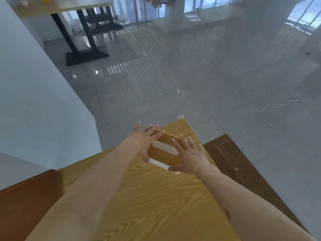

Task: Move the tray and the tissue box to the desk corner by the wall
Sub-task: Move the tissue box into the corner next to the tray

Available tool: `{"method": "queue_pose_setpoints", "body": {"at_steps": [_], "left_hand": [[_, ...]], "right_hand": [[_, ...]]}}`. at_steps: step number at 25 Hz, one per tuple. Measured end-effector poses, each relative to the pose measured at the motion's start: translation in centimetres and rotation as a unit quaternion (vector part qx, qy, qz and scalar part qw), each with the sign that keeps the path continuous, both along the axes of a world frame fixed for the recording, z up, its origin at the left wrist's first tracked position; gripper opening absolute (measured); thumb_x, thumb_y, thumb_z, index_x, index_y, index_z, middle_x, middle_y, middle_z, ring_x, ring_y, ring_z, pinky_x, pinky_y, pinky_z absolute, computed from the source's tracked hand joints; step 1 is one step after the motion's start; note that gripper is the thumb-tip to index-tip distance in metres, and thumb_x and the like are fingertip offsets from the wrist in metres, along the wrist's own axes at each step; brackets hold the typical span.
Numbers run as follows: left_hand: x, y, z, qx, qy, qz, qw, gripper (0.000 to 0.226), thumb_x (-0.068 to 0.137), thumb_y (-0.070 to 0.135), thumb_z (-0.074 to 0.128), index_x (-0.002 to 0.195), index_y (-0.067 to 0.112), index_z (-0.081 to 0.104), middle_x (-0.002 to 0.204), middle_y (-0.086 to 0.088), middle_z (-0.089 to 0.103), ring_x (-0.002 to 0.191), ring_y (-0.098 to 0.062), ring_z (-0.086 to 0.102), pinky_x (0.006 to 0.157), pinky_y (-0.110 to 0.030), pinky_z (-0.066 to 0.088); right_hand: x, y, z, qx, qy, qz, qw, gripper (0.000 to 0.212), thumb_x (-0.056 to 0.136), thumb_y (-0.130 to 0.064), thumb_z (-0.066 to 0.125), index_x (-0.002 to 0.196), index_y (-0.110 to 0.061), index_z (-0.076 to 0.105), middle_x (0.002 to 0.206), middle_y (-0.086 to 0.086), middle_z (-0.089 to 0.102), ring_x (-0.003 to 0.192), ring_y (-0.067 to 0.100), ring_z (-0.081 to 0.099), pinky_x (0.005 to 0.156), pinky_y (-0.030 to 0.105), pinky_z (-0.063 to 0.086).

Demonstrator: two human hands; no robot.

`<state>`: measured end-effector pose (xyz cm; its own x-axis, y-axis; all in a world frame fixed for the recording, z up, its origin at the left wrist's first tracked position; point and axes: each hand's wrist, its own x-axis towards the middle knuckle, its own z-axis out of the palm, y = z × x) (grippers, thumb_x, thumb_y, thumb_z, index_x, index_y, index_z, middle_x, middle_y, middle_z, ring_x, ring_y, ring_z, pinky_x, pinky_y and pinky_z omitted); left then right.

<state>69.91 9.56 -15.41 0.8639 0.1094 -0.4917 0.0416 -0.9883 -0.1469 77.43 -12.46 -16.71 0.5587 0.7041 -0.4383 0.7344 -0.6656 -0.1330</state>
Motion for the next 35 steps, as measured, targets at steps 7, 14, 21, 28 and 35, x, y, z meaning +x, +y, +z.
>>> {"method": "queue_pose_setpoints", "body": {"at_steps": [7,14,21,28,35], "left_hand": [[1.1,0.0,-1.1,-0.047,0.002,-0.017,0.999,0.144,0.054,0.058,0.086,0.148,0.039,-0.021,0.164,-0.001,-0.01,0.15,-0.023,-0.009,0.12,-0.054,0.003],[-4.5,-3.2,0.0,-0.037,-0.017,0.069,0.997,0.134,0.06,0.052,0.082,0.152,0.032,-0.013,0.16,-0.011,0.003,0.145,-0.034,0.012,0.118,-0.051,0.014],[-12.8,-6.2,2.6,-0.034,-0.042,0.176,0.983,0.134,0.059,0.057,0.08,0.151,0.032,-0.013,0.16,-0.012,0.005,0.146,-0.033,0.006,0.118,-0.052,0.008],[-21.2,-7.4,4.6,-0.03,-0.064,0.245,0.967,0.134,0.056,0.066,0.073,0.15,0.035,-0.017,0.161,-0.009,0.002,0.146,-0.034,0.002,0.118,-0.055,0.002],[-31.5,-9.4,5.3,-0.021,-0.116,0.308,0.944,0.13,0.055,0.073,0.066,0.148,0.037,-0.017,0.157,-0.007,0.004,0.145,-0.032,-0.002,0.118,-0.055,-0.002]], "right_hand": [[0.8,0.3,-0.7,0.009,0.005,0.022,1.0,0.122,0.073,-0.07,0.07,0.156,-0.035,-0.012,0.166,0.007,-0.02,0.152,0.03,-0.013,0.12,0.059,0.016],[-0.6,0.5,0.6,0.01,-0.033,0.133,0.991,0.124,0.066,-0.056,0.081,0.157,-0.032,0.0,0.164,0.011,0.006,0.147,0.036,0.009,0.117,0.052,0.025],[-4.3,0.2,2.9,0.043,-0.044,0.236,0.97,0.125,0.062,-0.057,0.081,0.156,-0.035,0.002,0.162,0.006,0.008,0.145,0.033,0.009,0.117,0.052,0.022],[-9.0,0.8,5.2,0.08,-0.053,0.336,0.937,0.121,0.059,-0.062,0.074,0.155,-0.034,0.006,0.158,0.009,0.015,0.141,0.034,0.014,0.115,0.052,0.028],[-15.8,2.1,6.8,0.113,-0.059,0.436,0.891,0.12,0.059,-0.067,0.069,0.155,-0.034,0.005,0.157,0.009,0.015,0.14,0.033,0.015,0.114,0.05,0.03]]}}
